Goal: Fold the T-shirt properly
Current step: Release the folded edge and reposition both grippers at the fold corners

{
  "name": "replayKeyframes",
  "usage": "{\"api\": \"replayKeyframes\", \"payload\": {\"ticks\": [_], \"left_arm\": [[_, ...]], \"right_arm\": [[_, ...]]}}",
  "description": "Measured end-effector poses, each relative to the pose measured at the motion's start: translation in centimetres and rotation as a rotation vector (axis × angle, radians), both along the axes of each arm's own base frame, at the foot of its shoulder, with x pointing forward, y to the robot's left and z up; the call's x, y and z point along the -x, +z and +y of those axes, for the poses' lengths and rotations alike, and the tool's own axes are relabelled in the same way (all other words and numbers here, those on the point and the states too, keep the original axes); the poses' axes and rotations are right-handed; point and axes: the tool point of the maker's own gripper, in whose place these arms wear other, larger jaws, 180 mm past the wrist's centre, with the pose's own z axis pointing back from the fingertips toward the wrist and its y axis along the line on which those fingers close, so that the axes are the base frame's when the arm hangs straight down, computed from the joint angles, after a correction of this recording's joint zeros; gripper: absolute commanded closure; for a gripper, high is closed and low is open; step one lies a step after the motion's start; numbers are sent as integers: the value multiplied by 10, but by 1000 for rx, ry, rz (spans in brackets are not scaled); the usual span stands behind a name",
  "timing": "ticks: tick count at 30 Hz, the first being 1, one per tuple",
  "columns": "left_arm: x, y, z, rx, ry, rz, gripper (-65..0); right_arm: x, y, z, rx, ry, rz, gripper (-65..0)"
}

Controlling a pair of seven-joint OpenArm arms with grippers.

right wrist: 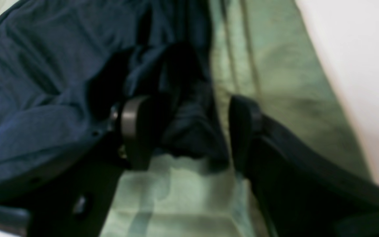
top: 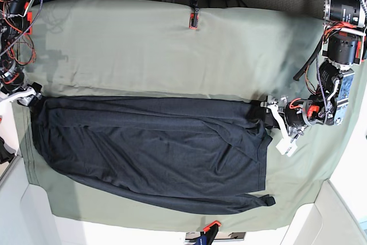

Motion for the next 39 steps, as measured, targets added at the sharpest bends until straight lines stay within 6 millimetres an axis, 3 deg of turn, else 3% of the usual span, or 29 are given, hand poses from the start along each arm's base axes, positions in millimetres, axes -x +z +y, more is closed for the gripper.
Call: {"api": "replayKeyframes", "payload": {"ticks": [5,7,9,10,12,15,18,22,29,33,39], "left_arm": [[-2,-4,-13,12,-10,-5,-389],[-2,-7,-17,-8,-26,-4,-245],[-1,-10,-20,-18,-35,-2,-54],[-1,-10,-21,-19,-35,-2,0],[0,-11,-17,-28,-36,7,0],[7,-9,-5,-47,-42,46,0],[16,-2,13,-69,-46,86,0],[20,13,32,-119,-60,59,0],[33,32,32,-206,-155,18,0],[49,42,45,-271,-201,6,0],[86,35,68,-351,-248,75,0]], "right_arm": [[-9,-7,38,-23,74,-2,-360],[-10,-9,48,-36,86,-8,-341],[-10,-11,53,-33,93,-2,-238],[-9,-13,55,-28,97,6,-164],[-8,-14,56,-28,98,9,-83],[-8,-12,57,-20,108,15,-76],[-6,-5,58,-2,130,35,0],[-3,9,58,39,165,42,0],[3,29,64,63,207,19,0],[27,29,72,75,253,51,0],[69,25,80,126,302,83,0]]}}
